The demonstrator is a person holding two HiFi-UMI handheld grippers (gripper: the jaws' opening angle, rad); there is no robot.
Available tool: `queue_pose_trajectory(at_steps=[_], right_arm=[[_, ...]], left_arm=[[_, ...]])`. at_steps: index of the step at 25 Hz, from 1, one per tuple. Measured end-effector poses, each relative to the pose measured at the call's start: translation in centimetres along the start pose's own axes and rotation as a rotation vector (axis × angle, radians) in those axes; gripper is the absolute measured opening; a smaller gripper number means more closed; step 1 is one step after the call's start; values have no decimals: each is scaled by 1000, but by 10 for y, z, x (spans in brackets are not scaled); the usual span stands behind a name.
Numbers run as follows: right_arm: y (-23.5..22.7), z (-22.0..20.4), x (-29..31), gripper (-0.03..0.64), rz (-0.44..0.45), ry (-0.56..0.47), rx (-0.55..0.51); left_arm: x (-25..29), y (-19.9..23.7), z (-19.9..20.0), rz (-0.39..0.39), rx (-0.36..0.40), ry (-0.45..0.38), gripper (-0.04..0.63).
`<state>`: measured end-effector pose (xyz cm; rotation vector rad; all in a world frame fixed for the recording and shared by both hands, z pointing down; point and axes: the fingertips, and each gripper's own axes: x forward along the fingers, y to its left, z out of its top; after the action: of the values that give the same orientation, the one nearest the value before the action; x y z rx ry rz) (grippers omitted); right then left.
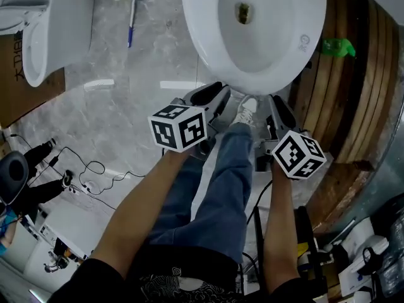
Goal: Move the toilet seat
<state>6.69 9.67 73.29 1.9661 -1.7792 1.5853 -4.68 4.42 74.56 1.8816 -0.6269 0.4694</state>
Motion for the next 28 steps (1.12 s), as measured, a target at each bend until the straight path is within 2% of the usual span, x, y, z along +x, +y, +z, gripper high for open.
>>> queue_pose_trajectory(at_steps=[5, 9, 11, 15, 21, 25, 28], right_arm=[[-25, -6, 10, 134, 19, -1, 49], [-40, -2, 18, 190, 59, -13, 108], [-48, 0, 22, 202, 74, -8, 118], [-54, 3, 32, 219, 119, 8, 133], [-50, 16, 35, 219, 213, -32, 209], [-56, 17, 43, 219, 184, -2, 256], [-50, 24, 48, 218, 253, -17, 291]], left_arm=[[13, 18, -9, -3, -39, -5, 131], [17, 28, 1, -42, -77, -54, 186], [20, 33, 7, -48, -90, -70, 192], [25, 43, 8, -42, -66, -56, 193], [31, 43, 9, -83, -118, -84, 209], [36, 41, 11, -86, -154, -96, 209], [36, 41, 10, -81, -185, -102, 207]])
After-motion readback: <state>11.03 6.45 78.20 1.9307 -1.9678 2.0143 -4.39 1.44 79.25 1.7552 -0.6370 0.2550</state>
